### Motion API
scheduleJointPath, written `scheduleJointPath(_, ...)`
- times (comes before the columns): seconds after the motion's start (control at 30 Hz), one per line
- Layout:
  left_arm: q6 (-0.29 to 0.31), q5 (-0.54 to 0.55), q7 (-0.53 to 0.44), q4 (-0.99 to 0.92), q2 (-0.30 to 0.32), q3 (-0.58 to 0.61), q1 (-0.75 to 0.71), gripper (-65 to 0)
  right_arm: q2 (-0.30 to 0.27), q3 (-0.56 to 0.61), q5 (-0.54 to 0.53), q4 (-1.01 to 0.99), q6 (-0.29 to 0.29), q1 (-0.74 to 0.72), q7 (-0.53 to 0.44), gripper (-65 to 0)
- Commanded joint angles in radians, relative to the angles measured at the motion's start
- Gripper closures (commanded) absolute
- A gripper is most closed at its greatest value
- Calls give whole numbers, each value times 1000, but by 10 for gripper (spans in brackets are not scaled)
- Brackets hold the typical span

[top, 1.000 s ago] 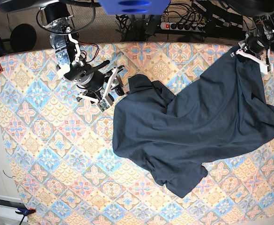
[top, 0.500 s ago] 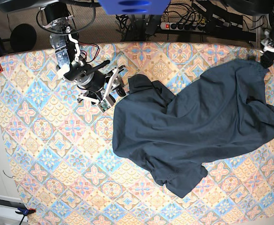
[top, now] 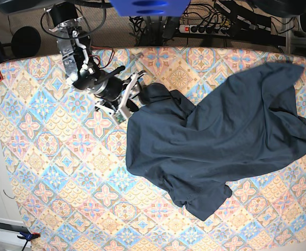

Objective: Layout the t-shirt on the table in an organized manner, then fold the t-shirt properly

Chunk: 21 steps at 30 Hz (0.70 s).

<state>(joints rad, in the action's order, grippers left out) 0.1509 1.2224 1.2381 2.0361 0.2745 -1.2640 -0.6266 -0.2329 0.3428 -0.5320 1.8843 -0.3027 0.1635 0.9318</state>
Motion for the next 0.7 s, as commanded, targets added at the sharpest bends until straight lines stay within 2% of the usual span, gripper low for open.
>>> scheduleJointPath(0.0,2,12,-21,15,15,-30,-11,0,-3,-21,-41,-7,0,-18,-15,-254)
scheduleJointPath(0.2,2,12,-21,13,49,-62,-9,0,-3,-49,-179,-145,0,-52,-15,-251)
scheduleJointPath(0.67,2,12,-21,11,42,-58,-9,0,10,-47,-196,-337,0,-54,-24,-254)
